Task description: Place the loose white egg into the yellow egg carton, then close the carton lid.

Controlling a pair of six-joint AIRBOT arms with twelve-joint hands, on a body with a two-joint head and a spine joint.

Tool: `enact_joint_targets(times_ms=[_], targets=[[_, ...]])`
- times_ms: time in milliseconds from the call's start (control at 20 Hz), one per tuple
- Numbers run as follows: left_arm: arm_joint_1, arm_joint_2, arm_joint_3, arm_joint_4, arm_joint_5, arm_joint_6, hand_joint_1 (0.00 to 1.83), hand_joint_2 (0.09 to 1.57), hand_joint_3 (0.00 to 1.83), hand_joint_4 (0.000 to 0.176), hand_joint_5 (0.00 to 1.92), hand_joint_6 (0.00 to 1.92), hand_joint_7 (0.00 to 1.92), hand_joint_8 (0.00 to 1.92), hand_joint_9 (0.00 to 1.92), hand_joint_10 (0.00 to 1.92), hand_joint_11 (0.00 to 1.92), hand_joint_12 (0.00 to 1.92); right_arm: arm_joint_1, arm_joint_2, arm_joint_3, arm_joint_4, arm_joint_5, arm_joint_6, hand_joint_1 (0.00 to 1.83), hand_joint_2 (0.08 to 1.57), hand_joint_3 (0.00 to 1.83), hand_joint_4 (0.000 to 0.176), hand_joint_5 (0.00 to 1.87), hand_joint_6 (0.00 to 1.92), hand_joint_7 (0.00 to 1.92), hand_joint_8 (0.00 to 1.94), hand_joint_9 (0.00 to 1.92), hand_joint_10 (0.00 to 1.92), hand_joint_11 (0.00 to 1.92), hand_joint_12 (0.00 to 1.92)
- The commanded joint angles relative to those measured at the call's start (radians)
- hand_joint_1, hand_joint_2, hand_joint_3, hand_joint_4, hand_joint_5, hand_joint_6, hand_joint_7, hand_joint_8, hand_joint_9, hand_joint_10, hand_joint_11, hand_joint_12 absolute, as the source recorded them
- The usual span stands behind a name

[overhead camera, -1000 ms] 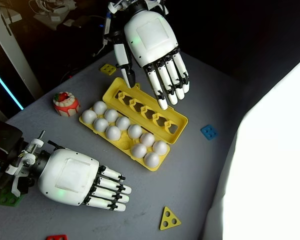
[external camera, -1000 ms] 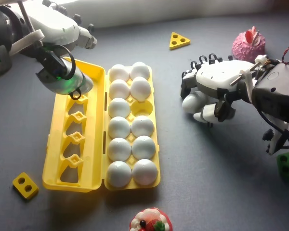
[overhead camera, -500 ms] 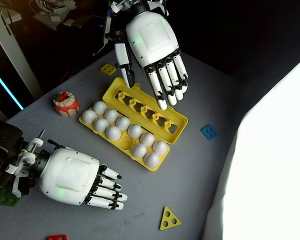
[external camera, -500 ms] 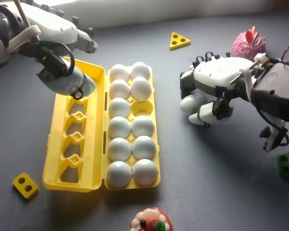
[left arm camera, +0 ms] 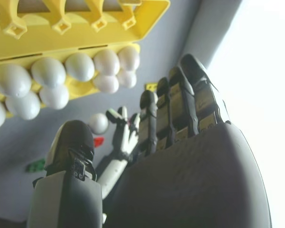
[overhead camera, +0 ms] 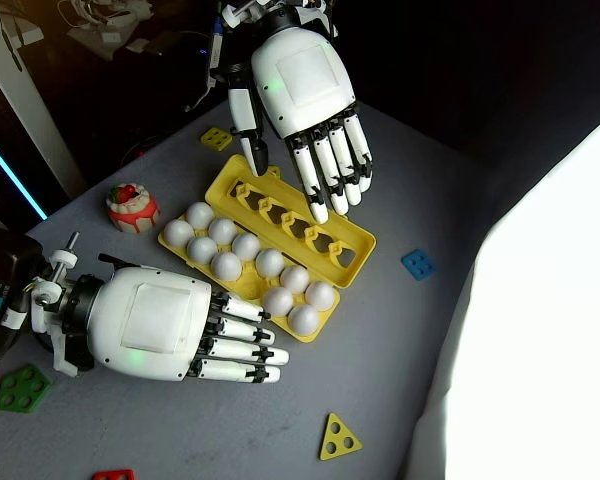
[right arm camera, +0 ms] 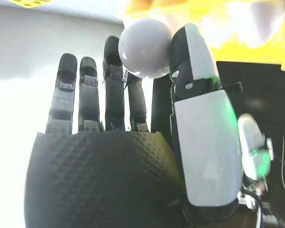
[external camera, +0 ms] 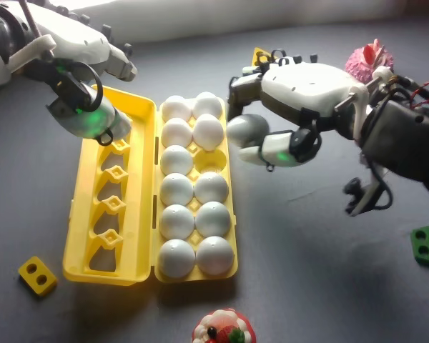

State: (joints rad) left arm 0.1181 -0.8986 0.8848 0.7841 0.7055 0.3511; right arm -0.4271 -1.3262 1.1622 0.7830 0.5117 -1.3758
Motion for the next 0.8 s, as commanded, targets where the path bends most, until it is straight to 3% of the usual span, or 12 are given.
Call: enact_joint_targets(times_ms=[0,150,250,350,550,650,750], targets=[[-0.004,-0.001,0.009,0.052,-0.031,0.006,0.35,1.31,0.0,0.044,0.17,0.0,0.19,0.0,0.17,0.0,0.0,0.64,0.002,-0.001,-0.001,-0.029,0.121,0.023,1.12,1.18,0.0,0.0,0.84,1.22,0.51,0.0,0.16,0.02,0.0,0.43],[-0.007,-0.007,0.034,0.052,-0.022,0.006,0.38,1.3,0.0,0.045,0.18,0.01,0.18,0.0,0.18,0.0,0.0,0.64,-0.007,-0.027,0.0,-0.047,0.19,0.093,1.12,1.18,0.0,0.0,0.86,1.2,0.5,0.0,0.16,0.02,0.0,0.4],[-0.01,-0.008,0.042,0.052,-0.023,0.006,0.38,1.3,0.0,0.04,0.18,0.0,0.19,0.0,0.18,0.0,0.0,0.68,-0.022,-0.042,0.0,-0.147,0.236,0.207,1.12,1.18,0.0,0.0,0.85,1.2,0.49,0.0,0.15,0.01,0.0,0.32],[-0.012,-0.008,0.043,0.052,-0.023,0.007,0.37,1.3,0.0,0.042,0.17,0.0,0.19,0.0,0.18,0.0,0.0,0.68,-0.024,-0.058,0.001,-0.157,0.25,0.233,1.11,1.19,0.0,0.0,0.83,1.24,0.5,0.0,0.16,0.01,0.0,0.45],[-0.018,-0.008,0.045,0.044,-0.021,0.008,0.41,1.3,0.0,0.031,0.19,0.0,0.19,0.0,0.18,0.0,0.0,0.61,-0.028,-0.092,0.008,-0.157,0.266,0.268,1.12,1.18,0.0,0.0,0.85,1.21,0.52,0.01,0.18,0.02,0.0,0.41],[-0.023,-0.008,0.045,0.039,-0.015,0.008,0.4,1.3,0.0,0.025,0.2,0.01,0.21,0.01,0.19,0.0,0.0,0.62,-0.049,-0.108,0.018,-0.157,0.3,0.337,1.11,1.2,0.0,0.0,0.82,1.26,0.49,0.0,0.16,0.01,0.0,0.39],[-0.024,-0.008,0.043,0.037,-0.015,0.008,0.37,1.31,0.0,0.045,0.17,0.0,0.19,0.0,0.18,0.0,0.0,0.66,-0.065,-0.119,0.034,-0.157,0.301,0.386,1.1,1.21,0.0,0.0,0.8,1.28,0.45,0.0,0.14,0.01,0.0,0.2]])
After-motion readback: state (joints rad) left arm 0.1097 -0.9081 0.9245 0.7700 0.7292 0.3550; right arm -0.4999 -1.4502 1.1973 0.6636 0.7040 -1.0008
